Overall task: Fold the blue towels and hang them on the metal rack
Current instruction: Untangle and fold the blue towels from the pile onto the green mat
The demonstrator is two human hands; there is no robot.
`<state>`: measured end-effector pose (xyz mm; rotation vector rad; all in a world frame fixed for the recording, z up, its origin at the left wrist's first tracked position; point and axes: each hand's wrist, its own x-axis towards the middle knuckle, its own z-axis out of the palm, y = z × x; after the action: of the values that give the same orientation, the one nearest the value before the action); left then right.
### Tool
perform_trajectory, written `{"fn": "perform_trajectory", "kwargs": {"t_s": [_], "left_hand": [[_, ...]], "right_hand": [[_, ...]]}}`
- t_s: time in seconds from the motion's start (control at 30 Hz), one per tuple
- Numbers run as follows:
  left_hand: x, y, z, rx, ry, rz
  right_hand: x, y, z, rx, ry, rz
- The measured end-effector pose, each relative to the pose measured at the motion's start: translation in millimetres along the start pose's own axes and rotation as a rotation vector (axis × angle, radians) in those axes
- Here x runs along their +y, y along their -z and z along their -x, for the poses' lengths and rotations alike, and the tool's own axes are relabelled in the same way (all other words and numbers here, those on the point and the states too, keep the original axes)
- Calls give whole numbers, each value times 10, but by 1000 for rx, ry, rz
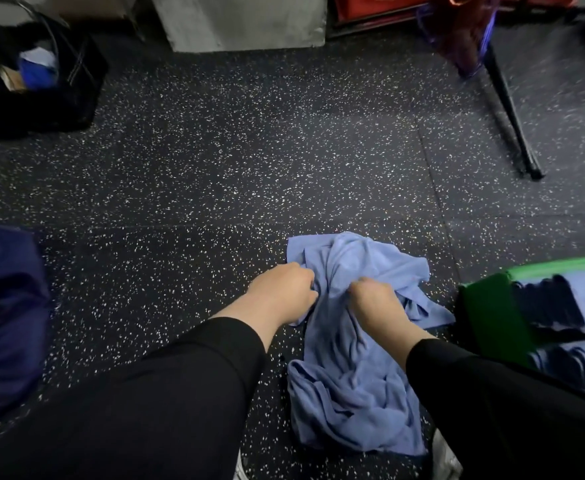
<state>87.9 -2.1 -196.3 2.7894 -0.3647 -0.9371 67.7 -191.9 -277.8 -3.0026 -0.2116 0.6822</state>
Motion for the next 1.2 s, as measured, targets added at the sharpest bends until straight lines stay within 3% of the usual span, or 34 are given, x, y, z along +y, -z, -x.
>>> {"fn": "perform_trajectory", "kwargs": {"t_s": [0.1, 0.17, 0.43, 0.63, 0.77, 0.97, 1.1, 1.2], "left_hand": [[146, 176, 35, 35, 8, 83], [258, 375, 111, 74, 23, 161], [789, 1166, 832, 282, -91, 538], [1008, 1472, 1501, 561, -202, 794], [901, 1468, 1759, 619, -234, 723], [800, 1442, 1903, 620, -192, 282], [664, 1471, 1915, 660, -30, 201], [598, 1565, 1863, 714, 1, 364]], "right_hand": [[-25, 378, -3, 152, -98, -385], [-71, 788, 52, 221, -87, -506], [-74, 2437, 807, 385, 83, -658], [-143, 2962, 1602, 532, 177, -748], [-121, 2920, 1872, 536, 160, -681], [-103, 2764, 1969, 549, 131, -574], [-71, 2757, 1934, 523, 129, -511], [-82, 2792, 1847, 528, 130, -488]]}}
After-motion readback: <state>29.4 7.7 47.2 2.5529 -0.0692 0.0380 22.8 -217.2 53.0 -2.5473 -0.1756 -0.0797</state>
